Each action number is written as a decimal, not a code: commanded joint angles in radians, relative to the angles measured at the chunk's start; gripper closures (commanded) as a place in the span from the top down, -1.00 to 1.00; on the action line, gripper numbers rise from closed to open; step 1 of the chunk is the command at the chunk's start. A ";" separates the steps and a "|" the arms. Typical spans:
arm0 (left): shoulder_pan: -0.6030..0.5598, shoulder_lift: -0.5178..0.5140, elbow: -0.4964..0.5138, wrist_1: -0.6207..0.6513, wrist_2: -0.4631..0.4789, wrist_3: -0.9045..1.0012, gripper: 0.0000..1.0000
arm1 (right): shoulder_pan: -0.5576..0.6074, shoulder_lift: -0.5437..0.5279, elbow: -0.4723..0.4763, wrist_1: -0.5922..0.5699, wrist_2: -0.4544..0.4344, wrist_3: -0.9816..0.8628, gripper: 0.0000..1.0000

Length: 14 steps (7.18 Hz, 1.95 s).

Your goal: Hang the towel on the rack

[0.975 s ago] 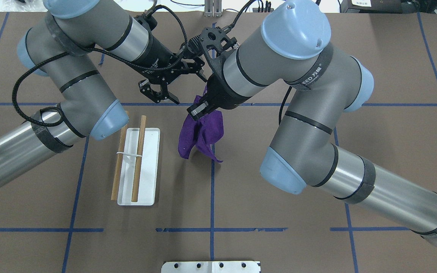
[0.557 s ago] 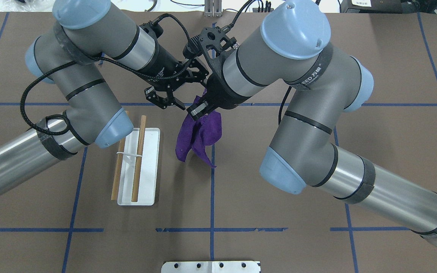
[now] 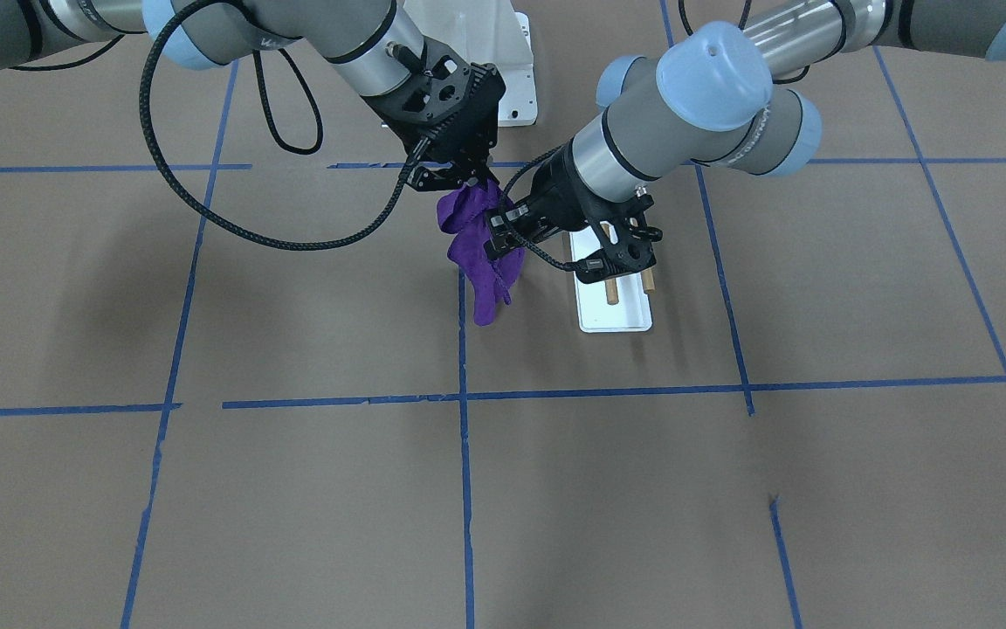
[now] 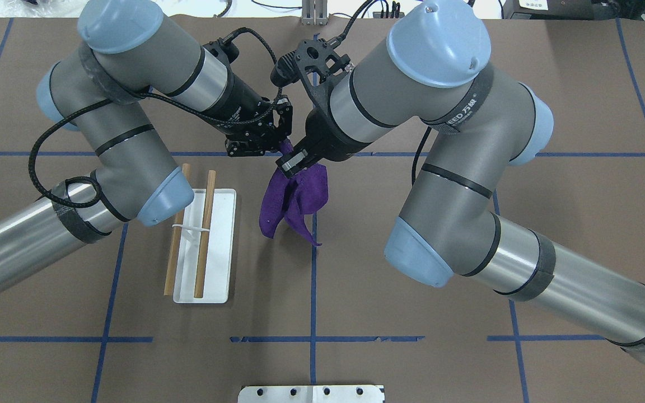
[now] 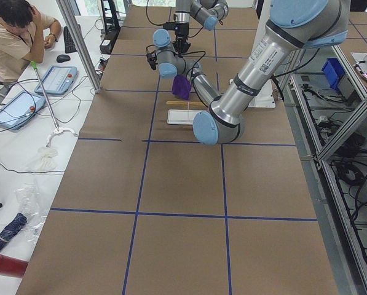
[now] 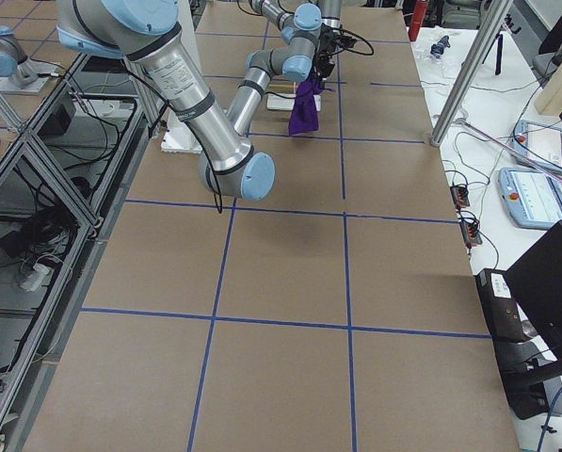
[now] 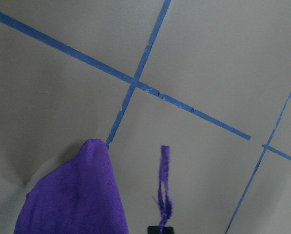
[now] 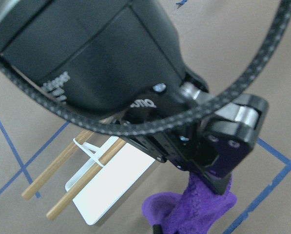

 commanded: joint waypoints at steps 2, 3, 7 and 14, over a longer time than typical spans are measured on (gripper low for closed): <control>-0.003 0.029 -0.063 -0.006 0.000 0.000 -1.00 | 0.005 -0.074 0.081 0.000 -0.135 0.013 1.00; -0.003 0.081 -0.121 -0.015 -0.001 0.005 -1.00 | 0.005 -0.216 0.184 0.011 -0.147 0.012 1.00; -0.091 0.379 -0.299 -0.063 -0.014 0.249 -1.00 | 0.164 -0.422 0.222 0.013 -0.055 0.047 1.00; -0.196 0.646 -0.289 -0.112 -0.038 0.626 -1.00 | 0.204 -0.490 0.176 0.011 -0.055 0.132 1.00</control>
